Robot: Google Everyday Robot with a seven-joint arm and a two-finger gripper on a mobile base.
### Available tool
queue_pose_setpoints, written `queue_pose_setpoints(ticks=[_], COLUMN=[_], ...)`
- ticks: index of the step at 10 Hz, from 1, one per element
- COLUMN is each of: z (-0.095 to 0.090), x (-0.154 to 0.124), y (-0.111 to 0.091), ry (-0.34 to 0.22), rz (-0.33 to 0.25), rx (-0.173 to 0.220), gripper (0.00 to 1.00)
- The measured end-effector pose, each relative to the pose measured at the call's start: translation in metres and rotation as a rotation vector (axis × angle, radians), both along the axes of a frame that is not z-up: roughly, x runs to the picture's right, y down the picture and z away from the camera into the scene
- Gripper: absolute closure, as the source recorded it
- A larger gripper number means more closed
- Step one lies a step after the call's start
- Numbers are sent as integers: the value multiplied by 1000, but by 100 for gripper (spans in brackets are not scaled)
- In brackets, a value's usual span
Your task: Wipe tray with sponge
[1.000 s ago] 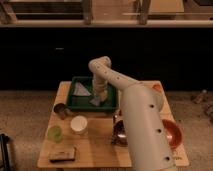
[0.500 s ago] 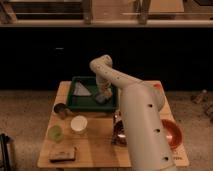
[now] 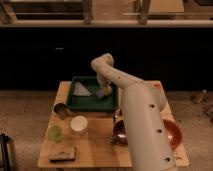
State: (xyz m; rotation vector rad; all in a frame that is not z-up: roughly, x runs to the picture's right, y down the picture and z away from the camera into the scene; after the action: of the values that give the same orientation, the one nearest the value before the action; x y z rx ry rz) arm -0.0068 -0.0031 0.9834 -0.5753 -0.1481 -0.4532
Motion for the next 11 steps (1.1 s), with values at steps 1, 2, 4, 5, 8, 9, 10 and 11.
queue_pose_setpoints(ticks=[1, 2, 4, 5, 8, 9, 10, 11], z=[0, -1, -7, -12, -25, -27, -28, -27], x=[-15, -31, -48, -52, -40, -26, -19, -13], y=[1, 3, 14, 20, 33, 35, 36, 35], ry=[-45, -100, -206, -245, -280, -260, -244, -229], rz=[4, -9, -66, -90, -118, -119, -117, -104], rx=[-8, -21, -62, -83, -141, -165, -180, -181], gripper=[100, 100, 100, 100, 100, 100, 100, 100])
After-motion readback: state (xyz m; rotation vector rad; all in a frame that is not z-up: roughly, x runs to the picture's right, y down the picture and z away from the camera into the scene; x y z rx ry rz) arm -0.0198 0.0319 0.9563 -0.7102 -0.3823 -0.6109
